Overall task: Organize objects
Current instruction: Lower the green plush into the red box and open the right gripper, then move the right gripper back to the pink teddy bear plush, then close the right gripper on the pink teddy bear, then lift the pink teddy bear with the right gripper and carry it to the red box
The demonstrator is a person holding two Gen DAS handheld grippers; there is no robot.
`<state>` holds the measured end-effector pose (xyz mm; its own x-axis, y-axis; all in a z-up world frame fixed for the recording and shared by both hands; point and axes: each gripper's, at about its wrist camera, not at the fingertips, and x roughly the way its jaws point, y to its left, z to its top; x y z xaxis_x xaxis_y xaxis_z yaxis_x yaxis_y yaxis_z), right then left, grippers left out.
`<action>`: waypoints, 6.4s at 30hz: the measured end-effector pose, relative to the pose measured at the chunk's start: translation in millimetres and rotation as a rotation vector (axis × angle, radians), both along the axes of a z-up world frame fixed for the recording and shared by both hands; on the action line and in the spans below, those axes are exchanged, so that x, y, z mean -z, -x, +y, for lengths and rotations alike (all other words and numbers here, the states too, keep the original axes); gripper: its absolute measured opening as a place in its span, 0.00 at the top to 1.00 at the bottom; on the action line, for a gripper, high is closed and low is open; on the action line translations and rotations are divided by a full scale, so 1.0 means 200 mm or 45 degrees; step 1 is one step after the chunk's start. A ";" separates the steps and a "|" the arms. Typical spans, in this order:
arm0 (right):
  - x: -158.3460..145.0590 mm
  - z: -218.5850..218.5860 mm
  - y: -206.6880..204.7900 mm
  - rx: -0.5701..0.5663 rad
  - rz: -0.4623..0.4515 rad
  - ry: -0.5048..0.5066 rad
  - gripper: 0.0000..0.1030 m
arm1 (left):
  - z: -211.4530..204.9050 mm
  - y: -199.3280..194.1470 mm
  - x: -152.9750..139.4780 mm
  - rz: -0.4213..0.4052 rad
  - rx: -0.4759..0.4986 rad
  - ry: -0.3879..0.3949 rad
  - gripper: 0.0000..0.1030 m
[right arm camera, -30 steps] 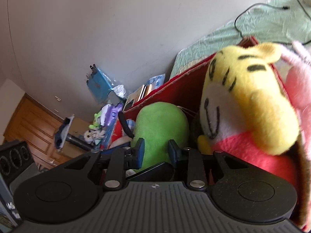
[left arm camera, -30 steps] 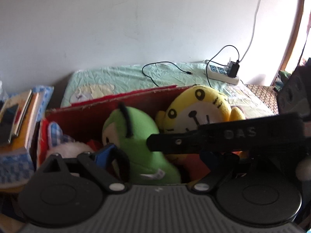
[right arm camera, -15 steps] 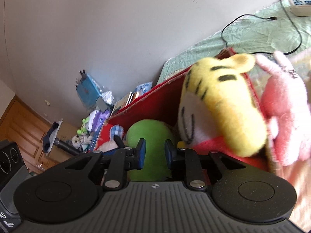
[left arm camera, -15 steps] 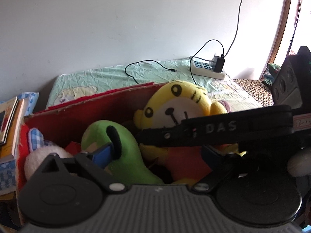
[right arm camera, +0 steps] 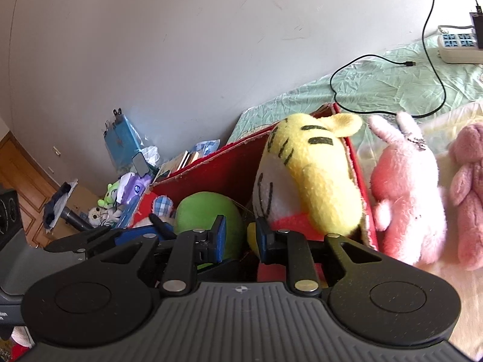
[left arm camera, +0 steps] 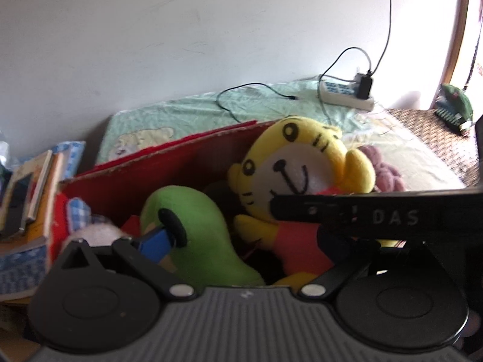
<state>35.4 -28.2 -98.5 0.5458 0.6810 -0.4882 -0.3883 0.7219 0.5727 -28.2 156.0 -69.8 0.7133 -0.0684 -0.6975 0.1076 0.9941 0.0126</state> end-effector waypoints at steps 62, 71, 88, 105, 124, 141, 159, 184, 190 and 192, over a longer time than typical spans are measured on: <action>-0.09 -0.20 0.37 0.154 -0.131 -0.045 0.69 | -0.09 0.32 -0.11 0.153 -0.307 -0.106 0.01; -0.05 -0.24 0.42 0.137 -0.067 -0.062 0.69 | -0.17 0.32 -0.02 0.235 -0.248 -0.081 0.01; 0.07 -0.44 0.45 0.270 0.069 -0.009 0.69 | -0.42 0.22 0.16 0.359 -0.089 -0.087 0.01; 0.15 -0.73 0.29 0.231 0.176 -0.001 0.69 | -0.68 0.09 0.24 0.433 -0.117 -0.075 0.01; 0.29 -1.08 0.13 0.176 0.269 -0.027 0.68 | -1.06 -0.02 0.35 0.502 -0.100 -0.058 0.01; 0.42 -1.17 -0.25 0.101 0.332 -0.104 0.59 | -1.20 -0.25 0.48 0.501 -0.119 -0.059 0.01; 0.51 -1.08 -0.38 0.045 0.402 -0.144 0.71 | -1.18 -0.33 0.53 0.554 -0.182 -0.004 0.01; 0.45 -1.32 -0.06 -0.028 0.446 -0.135 0.66 | -1.33 -0.21 0.41 0.397 0.150 0.130 0.01; 0.48 -1.32 -0.17 0.038 0.459 -0.209 0.54 | -1.27 -0.35 0.49 0.436 0.062 0.205 0.02; 0.50 -1.31 -0.20 0.028 0.477 -0.236 0.54 | -1.26 -0.38 0.50 0.433 0.052 0.220 0.05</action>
<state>75.2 -290.0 -198.0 0.3694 0.7659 -0.5262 -0.1139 0.5993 0.7924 47.3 -96.5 -170.4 0.4377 -0.2290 -0.8695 0.1165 0.9733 -0.1977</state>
